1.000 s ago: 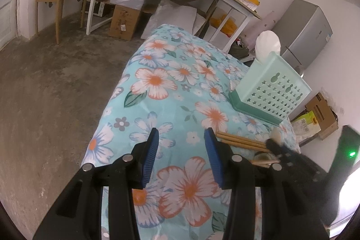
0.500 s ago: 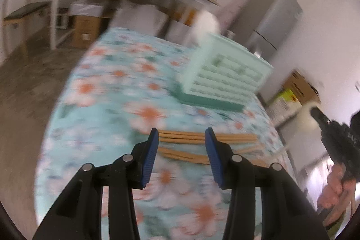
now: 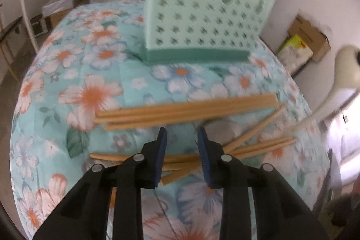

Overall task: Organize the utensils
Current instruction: 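Carry the white ladle to the holder with the right tool while the left tool reaches toward the chopsticks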

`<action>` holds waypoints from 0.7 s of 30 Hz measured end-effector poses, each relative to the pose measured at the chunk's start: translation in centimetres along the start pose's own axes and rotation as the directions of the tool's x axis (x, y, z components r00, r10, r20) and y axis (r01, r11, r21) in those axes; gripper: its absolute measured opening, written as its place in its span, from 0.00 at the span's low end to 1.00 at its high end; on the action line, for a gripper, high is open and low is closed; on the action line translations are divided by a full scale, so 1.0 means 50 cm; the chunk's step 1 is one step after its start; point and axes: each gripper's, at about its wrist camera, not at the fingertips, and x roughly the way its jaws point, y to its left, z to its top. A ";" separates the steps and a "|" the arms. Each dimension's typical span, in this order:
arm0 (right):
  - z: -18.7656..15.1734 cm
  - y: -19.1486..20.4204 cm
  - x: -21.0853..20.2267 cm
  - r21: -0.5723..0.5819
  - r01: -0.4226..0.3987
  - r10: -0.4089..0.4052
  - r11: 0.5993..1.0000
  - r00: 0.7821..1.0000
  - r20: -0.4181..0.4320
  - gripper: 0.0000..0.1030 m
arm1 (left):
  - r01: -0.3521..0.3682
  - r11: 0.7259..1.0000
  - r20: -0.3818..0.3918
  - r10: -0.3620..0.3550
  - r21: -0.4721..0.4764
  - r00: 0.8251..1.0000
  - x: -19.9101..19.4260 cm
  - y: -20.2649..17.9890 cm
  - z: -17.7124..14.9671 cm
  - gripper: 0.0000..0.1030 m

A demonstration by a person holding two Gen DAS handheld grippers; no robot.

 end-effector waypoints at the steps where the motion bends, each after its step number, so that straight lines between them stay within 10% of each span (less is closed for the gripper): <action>1: 0.001 -0.002 -0.001 0.003 -0.003 0.003 1.000 1.000 0.001 0.03 | 0.008 1.000 -0.010 -0.008 0.015 1.000 -0.001 -0.004 -0.004 0.26; 9: 0.003 -0.008 -0.006 0.012 -0.011 0.011 1.000 1.000 0.003 0.03 | 0.004 0.986 -0.038 0.003 0.166 0.999 -0.007 -0.048 -0.015 0.27; 14: 0.004 -0.012 -0.008 0.019 -0.010 0.010 1.000 1.000 0.004 0.03 | -0.110 0.929 -0.024 0.126 0.355 0.992 0.020 -0.094 -0.005 0.36; 21: 0.005 -0.014 -0.007 0.026 -0.017 0.017 1.000 1.000 0.001 0.03 | -0.045 0.857 -0.103 0.114 0.513 0.988 0.050 -0.127 0.021 0.36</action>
